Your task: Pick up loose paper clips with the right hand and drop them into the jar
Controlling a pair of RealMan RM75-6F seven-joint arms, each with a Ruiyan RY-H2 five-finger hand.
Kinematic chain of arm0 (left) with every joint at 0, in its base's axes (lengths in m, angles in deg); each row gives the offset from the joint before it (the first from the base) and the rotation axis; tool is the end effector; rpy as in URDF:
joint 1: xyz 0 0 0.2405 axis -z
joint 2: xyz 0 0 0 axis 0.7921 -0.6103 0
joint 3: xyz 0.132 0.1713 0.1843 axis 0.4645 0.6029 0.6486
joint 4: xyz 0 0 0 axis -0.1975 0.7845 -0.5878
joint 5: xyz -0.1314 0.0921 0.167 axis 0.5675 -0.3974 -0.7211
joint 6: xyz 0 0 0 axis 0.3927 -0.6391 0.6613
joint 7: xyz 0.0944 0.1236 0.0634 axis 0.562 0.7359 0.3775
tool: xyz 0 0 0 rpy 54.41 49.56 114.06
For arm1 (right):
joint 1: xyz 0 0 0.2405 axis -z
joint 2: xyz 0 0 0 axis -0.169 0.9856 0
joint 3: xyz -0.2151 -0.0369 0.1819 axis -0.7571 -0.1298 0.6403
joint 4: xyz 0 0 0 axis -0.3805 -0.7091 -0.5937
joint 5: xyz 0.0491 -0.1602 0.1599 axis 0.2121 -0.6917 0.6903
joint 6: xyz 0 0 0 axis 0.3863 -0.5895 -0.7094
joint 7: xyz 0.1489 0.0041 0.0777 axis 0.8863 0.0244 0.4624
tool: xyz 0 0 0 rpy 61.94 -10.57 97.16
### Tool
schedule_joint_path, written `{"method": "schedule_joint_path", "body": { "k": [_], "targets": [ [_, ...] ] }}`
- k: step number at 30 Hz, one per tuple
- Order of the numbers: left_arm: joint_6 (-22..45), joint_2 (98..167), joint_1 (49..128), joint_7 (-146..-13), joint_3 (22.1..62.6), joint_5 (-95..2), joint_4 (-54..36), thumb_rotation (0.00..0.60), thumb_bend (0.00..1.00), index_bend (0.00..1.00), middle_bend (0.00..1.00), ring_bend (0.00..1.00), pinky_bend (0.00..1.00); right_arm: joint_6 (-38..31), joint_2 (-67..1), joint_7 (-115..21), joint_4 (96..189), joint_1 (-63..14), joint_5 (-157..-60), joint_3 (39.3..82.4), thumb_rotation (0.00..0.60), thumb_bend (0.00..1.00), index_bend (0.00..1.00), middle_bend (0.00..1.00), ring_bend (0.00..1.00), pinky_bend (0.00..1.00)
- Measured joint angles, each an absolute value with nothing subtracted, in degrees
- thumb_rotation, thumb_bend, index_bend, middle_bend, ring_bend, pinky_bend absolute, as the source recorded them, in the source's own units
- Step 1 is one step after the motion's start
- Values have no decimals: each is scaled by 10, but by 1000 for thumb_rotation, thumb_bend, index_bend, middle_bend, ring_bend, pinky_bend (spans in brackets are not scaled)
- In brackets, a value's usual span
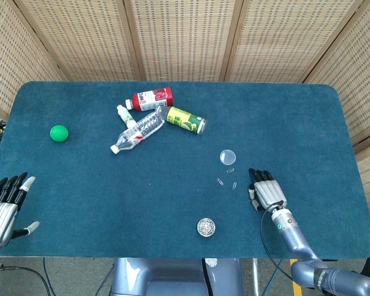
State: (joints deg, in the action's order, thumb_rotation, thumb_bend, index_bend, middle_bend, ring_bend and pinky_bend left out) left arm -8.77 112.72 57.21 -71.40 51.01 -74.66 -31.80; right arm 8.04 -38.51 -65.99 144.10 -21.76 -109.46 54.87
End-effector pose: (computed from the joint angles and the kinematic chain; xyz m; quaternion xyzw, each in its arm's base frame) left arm -0.3313 0.1938 0.1379 -0.6470 -0.3562 -0.3451 0.5792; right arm -0.2929 -0.3457 -0.0491 0.7250 -0.4390 0.2537 0.4662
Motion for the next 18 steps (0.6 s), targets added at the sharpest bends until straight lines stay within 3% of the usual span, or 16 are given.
{"method": "schedule_joint_path", "body": {
  "k": [5, 18],
  "targets": [
    [-87, 1126, 573, -716, 510, -746, -318, 600, 0, 0, 0, 0, 0, 81, -383, -665, 1447, -219, -1093, 551, 600, 503, 596, 0, 0, 0],
    [-88, 1125, 572, -718, 510, -747, -318, 600, 0, 0, 0, 0, 0, 62, -352, -668, 1510, -220, -1120, 557, 600, 512, 614, 0, 0, 0]
  ]
}}
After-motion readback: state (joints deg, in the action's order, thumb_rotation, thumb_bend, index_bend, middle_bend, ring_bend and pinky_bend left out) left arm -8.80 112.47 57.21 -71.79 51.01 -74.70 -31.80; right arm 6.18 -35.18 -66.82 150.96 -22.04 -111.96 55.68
